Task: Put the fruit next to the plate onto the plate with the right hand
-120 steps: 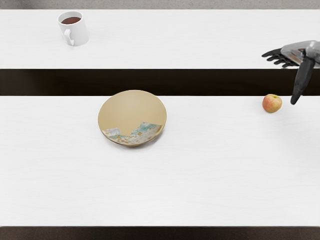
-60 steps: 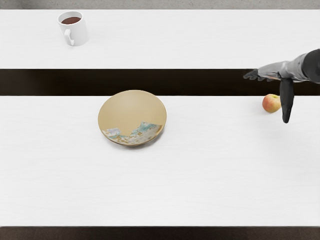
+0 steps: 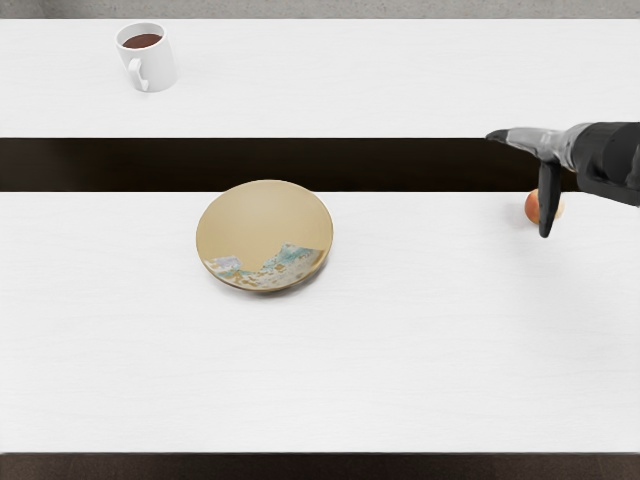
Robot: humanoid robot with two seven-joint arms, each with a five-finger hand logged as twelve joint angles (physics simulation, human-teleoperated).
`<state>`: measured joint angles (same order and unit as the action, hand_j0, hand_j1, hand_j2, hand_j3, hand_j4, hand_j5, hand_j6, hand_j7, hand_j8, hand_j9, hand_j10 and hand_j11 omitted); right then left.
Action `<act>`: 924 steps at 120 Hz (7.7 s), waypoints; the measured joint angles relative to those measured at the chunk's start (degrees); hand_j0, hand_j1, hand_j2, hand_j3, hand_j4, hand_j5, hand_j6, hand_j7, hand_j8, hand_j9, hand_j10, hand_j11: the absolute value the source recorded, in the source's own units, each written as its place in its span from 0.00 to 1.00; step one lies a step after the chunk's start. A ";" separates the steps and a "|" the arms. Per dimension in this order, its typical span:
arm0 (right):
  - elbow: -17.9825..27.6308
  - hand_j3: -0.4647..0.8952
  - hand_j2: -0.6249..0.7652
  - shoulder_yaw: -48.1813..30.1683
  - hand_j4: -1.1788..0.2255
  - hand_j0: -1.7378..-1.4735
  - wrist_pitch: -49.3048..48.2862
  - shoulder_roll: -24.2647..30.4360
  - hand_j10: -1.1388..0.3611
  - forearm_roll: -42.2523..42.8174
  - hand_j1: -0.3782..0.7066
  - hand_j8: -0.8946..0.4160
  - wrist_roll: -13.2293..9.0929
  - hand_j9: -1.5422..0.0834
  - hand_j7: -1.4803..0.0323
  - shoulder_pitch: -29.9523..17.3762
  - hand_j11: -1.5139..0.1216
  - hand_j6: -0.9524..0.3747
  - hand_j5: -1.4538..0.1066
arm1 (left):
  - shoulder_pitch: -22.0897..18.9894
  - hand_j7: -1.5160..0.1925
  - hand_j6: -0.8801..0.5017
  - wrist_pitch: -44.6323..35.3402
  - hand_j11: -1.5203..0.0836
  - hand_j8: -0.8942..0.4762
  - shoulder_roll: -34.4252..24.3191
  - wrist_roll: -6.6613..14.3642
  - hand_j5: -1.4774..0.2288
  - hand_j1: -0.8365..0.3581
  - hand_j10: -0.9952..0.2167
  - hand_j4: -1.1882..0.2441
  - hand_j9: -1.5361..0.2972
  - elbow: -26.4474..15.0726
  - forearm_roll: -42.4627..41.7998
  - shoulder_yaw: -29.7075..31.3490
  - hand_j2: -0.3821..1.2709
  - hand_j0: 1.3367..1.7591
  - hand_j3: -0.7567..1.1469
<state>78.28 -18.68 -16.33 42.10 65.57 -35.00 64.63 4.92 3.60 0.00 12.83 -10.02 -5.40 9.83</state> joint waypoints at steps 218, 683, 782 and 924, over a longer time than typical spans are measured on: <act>-14.15 0.34 0.42 0.31 0.70 0.30 14.42 -8.80 0.63 13.66 0.24 0.53 0.00 0.79 0.81 -10.32 0.77 0.56 0.77 | -0.01 0.89 0.64 0.00 0.95 0.65 0.00 0.00 0.87 0.99 0.82 0.83 0.84 0.00 0.00 0.00 0.23 0.76 0.40; -2.18 0.34 0.69 0.28 0.45 0.37 14.97 -20.82 0.43 12.24 0.67 0.49 0.00 0.23 0.23 -5.40 0.19 0.53 0.18 | 0.00 0.89 0.64 0.00 0.95 0.65 0.00 0.00 0.87 0.99 0.82 0.83 0.84 0.00 -0.03 0.00 0.23 0.76 0.40; -4.85 0.34 0.71 0.34 0.47 0.37 15.20 -34.53 0.44 12.44 0.70 0.51 -0.02 0.22 0.23 -3.06 0.19 0.54 0.18 | 0.00 0.89 0.64 0.00 0.95 0.65 0.00 0.00 0.87 0.99 0.82 0.83 0.84 0.00 -0.02 0.00 0.23 0.76 0.40; -3.64 0.34 0.44 -3.03 0.77 0.30 11.71 -31.62 0.69 2.59 0.13 0.61 0.00 0.87 0.89 -2.01 0.84 0.64 0.85 | -0.02 0.89 0.64 0.00 0.95 0.65 0.00 0.00 0.87 0.99 0.82 0.83 0.84 0.00 -0.03 0.01 0.23 0.76 0.40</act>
<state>74.65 -21.70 -4.62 10.48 68.15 -35.00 62.62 4.90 3.60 0.00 12.83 -10.02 -5.43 9.84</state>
